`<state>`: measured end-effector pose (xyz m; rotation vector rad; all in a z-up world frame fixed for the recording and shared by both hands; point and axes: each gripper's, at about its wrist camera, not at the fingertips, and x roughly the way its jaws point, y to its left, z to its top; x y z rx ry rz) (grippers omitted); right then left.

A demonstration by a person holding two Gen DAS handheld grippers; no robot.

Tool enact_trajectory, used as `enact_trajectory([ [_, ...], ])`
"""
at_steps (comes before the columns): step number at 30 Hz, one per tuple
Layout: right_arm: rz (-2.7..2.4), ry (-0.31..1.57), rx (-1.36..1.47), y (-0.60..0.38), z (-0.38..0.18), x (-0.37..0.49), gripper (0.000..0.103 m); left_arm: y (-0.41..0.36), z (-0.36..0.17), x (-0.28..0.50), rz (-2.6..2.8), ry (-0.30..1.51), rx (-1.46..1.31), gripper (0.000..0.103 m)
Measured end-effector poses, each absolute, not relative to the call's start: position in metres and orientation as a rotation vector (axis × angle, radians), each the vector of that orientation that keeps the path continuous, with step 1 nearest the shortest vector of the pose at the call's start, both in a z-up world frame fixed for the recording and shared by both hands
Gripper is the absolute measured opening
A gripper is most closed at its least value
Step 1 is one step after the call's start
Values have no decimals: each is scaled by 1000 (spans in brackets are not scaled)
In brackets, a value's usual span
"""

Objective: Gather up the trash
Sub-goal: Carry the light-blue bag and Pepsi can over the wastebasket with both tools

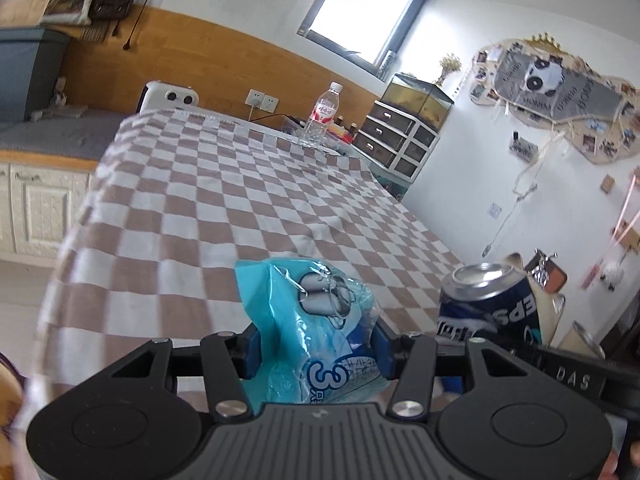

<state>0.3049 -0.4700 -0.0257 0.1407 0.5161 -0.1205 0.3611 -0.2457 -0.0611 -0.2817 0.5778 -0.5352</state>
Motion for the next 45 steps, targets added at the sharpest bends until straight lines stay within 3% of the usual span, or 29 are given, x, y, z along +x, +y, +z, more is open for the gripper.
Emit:
enact_trajectory([
  [24, -65, 455, 42, -338, 9, 265, 24, -119, -28, 310, -452, 561, -99, 53],
  [45, 139, 539, -28, -195, -13, 317, 24, 19, -47, 320, -236, 606, -123, 53],
])
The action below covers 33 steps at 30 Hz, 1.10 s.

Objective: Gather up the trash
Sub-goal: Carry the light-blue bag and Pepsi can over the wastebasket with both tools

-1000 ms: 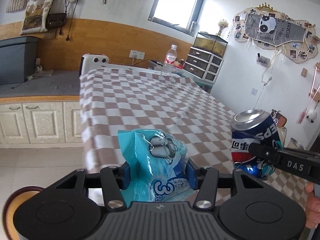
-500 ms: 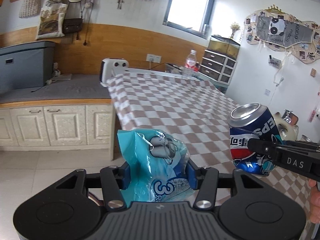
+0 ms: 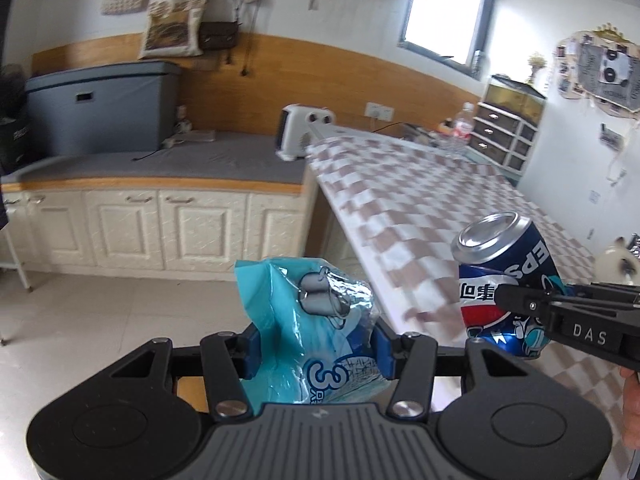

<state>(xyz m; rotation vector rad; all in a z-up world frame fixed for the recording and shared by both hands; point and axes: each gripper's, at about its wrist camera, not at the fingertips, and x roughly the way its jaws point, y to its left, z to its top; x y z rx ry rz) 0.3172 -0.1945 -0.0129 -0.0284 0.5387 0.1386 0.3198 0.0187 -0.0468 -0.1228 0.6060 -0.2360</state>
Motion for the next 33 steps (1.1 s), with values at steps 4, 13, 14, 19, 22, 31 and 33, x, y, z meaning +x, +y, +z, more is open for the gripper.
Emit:
enact_trajectory([
  [4, 183, 580, -44, -164, -25, 333, 24, 40, -60, 326, -204, 637, -131, 53],
  [13, 274, 707, -72, -106, -63, 371, 24, 84, -96, 344, -133, 732, -150, 53],
  [14, 281, 721, -75, -101, -68, 376, 24, 88, -100, 347, -127, 743, -153, 53],
  [19, 312, 810, -105, -79, -93, 396, 24, 102, -123, 360, -105, 803, -161, 53],
  [22, 324, 864, -139, -68, -110, 410, 24, 105, -139, 372, -97, 853, -160, 53],
  [31, 360, 1038, -136, -57, -168, 450, 24, 103, -200, 403, -87, 1031, -119, 53],
  [33, 363, 1080, -119, -57, -178, 456, 24, 102, -211, 408, -90, 1061, -116, 53],
])
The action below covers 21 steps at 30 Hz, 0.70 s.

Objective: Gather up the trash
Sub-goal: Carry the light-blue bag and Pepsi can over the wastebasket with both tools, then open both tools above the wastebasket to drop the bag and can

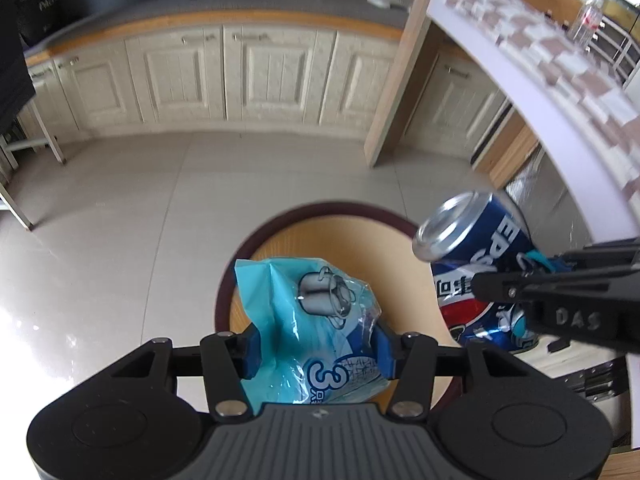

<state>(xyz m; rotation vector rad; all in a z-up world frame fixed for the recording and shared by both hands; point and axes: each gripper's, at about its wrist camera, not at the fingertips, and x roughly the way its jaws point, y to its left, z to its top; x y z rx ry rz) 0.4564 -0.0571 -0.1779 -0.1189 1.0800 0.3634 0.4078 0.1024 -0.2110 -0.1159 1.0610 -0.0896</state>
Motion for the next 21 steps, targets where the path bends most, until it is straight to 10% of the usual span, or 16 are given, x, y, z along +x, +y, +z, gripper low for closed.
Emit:
enact_trajectory([
  [9, 346, 1136, -131, -54, -192, 470, 24, 98, -251, 422, -107, 1191, -100, 55],
  [12, 361, 1147, -132, -52, -197, 469, 25, 98, -258, 424, -105, 1214, -103, 70],
  [21, 390, 1171, -225, -38, -204, 468, 44, 103, -259, 424, -82, 1223, -99, 78],
])
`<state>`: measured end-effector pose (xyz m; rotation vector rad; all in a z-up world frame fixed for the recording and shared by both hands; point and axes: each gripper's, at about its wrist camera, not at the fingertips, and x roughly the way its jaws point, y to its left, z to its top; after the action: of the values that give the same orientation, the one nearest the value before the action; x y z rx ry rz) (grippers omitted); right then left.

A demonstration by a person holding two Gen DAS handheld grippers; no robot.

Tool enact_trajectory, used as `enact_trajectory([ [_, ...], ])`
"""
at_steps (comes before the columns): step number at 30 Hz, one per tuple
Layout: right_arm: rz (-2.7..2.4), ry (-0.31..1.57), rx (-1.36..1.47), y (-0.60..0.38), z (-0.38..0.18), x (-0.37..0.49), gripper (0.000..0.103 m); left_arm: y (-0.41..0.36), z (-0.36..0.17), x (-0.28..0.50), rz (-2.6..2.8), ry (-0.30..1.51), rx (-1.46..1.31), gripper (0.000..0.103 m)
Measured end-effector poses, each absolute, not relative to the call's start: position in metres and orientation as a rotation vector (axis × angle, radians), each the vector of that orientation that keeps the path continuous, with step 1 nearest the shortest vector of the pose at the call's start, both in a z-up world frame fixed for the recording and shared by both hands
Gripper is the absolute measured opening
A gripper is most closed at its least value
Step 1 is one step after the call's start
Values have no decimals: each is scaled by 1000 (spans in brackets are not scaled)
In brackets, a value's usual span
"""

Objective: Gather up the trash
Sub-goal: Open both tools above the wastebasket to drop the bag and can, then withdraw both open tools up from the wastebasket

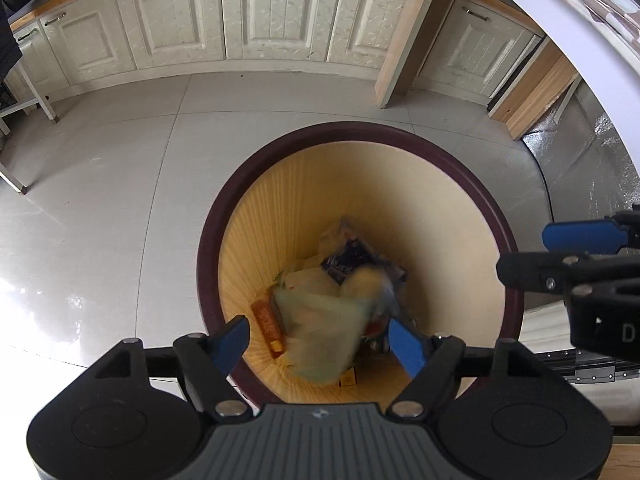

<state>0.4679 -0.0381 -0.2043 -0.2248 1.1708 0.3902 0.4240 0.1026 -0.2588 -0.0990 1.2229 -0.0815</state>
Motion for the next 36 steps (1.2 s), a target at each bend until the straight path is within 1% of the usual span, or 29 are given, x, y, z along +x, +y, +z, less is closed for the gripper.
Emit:
enact_trajectory([
  [8, 391, 1186, -254, -39, -205, 466, 44, 103, -250, 418, -61, 1215, -87, 83],
  [11, 389, 1183, -254, -40, -204, 466, 46, 105, -245, 415, -52, 1206, -86, 85],
  [14, 388, 1170, -260, -40, -201, 465, 50, 108, -237, 411, -42, 1191, -87, 91],
  [17, 399, 1160, -270, -42, -199, 463, 58, 112, -228, 405, -33, 1174, -95, 95],
  [19, 388, 1159, -263, -44, -198, 461, 64, 112, -222, 401, -29, 1159, -99, 101],
  [21, 369, 1161, -250, -48, -196, 458, 69, 114, -216, 395, -31, 1143, -104, 103],
  [25, 324, 1143, -209, -57, -183, 449, 83, 119, -202, 382, -25, 1108, -123, 103],
  [29, 295, 1088, -208, -63, -160, 434, 86, 123, -183, 368, -18, 1070, -116, 103],
  [31, 277, 1064, -192, -66, -148, 427, 91, 124, -171, 360, -12, 1051, -103, 103],
  [35, 251, 1021, -162, -73, -121, 408, 94, 125, -144, 342, 11, 1007, -70, 103],
  [36, 245, 1004, -155, -75, -113, 402, 97, 125, -137, 338, 9, 996, -70, 103],
])
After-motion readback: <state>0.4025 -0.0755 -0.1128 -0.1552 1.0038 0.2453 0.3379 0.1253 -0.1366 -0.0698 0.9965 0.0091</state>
